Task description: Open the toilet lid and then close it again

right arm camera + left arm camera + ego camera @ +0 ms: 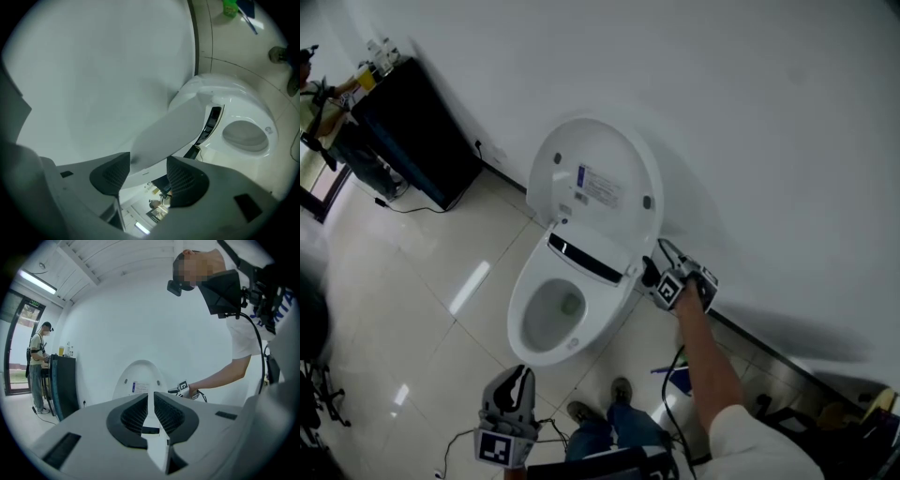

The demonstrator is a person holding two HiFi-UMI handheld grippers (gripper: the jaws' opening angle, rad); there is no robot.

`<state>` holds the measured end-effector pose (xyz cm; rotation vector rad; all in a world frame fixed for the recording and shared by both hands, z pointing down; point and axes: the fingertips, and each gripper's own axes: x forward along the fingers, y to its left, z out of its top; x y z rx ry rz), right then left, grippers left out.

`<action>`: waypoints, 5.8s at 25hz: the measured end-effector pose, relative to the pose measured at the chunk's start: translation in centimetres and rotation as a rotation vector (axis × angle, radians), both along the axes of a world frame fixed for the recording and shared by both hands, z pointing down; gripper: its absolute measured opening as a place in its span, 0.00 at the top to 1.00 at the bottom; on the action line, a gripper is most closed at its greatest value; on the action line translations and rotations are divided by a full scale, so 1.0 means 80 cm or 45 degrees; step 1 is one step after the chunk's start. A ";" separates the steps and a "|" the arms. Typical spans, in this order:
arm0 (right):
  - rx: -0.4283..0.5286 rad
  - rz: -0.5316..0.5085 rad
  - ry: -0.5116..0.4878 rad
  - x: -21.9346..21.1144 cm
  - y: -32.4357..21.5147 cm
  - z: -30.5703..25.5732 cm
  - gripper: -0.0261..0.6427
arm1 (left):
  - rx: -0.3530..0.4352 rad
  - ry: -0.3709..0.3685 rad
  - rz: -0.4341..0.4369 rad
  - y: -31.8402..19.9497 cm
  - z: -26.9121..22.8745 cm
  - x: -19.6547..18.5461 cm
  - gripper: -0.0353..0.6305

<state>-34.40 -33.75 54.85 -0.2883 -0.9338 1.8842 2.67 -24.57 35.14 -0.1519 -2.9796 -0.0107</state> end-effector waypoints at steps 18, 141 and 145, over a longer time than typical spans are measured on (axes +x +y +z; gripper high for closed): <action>0.319 -0.673 -2.154 0.245 -0.053 -0.352 0.60 | 0.080 -0.077 0.113 -0.009 -0.104 0.005 0.90; 2.674 -2.869 -1.422 -0.123 0.328 -0.296 0.59 | 0.035 0.159 1.765 0.654 -0.035 -0.267 0.91; 2.727 -3.010 -1.389 -0.124 0.329 -0.304 0.72 | 0.045 0.148 1.781 0.650 -0.033 -0.269 0.91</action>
